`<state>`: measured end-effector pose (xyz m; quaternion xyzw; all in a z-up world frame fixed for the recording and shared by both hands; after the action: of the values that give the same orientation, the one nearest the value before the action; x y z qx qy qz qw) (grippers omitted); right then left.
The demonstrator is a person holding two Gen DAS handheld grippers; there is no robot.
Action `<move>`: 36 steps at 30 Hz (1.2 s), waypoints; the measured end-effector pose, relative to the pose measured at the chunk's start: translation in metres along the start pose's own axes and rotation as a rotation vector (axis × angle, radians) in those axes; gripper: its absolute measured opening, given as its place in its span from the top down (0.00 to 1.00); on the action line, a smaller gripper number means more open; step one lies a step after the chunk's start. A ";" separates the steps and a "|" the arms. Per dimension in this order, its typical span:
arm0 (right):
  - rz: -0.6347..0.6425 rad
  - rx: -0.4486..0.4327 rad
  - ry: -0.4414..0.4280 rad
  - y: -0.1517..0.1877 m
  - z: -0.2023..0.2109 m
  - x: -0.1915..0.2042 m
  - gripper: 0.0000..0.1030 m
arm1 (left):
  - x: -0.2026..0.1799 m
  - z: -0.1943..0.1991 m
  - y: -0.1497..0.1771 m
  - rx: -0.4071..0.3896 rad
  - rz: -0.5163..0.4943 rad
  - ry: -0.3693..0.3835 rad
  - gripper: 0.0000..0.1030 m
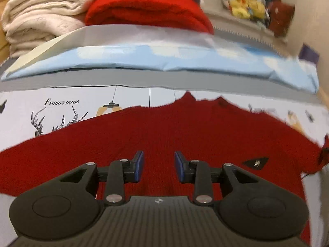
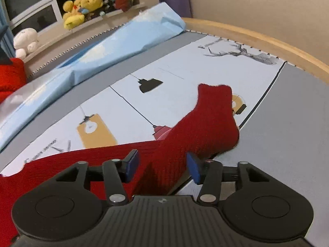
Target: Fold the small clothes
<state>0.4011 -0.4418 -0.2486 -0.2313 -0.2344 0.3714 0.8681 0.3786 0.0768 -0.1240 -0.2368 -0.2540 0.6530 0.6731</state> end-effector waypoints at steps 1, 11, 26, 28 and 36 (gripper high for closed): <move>0.010 0.019 0.032 0.000 -0.009 0.000 0.47 | 0.000 -0.005 0.001 0.010 -0.005 0.000 0.65; -0.597 -0.125 0.119 0.020 0.000 -0.086 0.78 | -0.002 -0.029 0.003 0.060 0.021 0.030 0.65; -0.142 -0.043 0.126 -0.015 -0.025 -0.025 0.33 | -0.021 -0.033 0.008 0.076 -0.020 0.053 0.65; -0.050 0.027 0.214 -0.006 -0.040 -0.018 0.36 | -0.017 -0.033 0.007 0.076 -0.013 0.049 0.65; -0.532 -0.116 0.271 0.025 -0.003 -0.068 0.50 | -0.007 -0.034 0.004 0.082 0.028 0.051 0.65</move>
<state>0.3474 -0.4787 -0.2812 -0.2583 -0.1894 0.0828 0.9437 0.3978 0.0708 -0.1526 -0.2292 -0.2067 0.6659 0.6793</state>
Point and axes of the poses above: each gripper's, at about its wrist camera, not at the fingertips, and z roughly against the way its jaws point, x to its left, y to its underside, the point moved 2 cm from there along -z, roughly the way its jaws point, and after that the axes turned 5 degrees about -z, right-handed, at the moved point
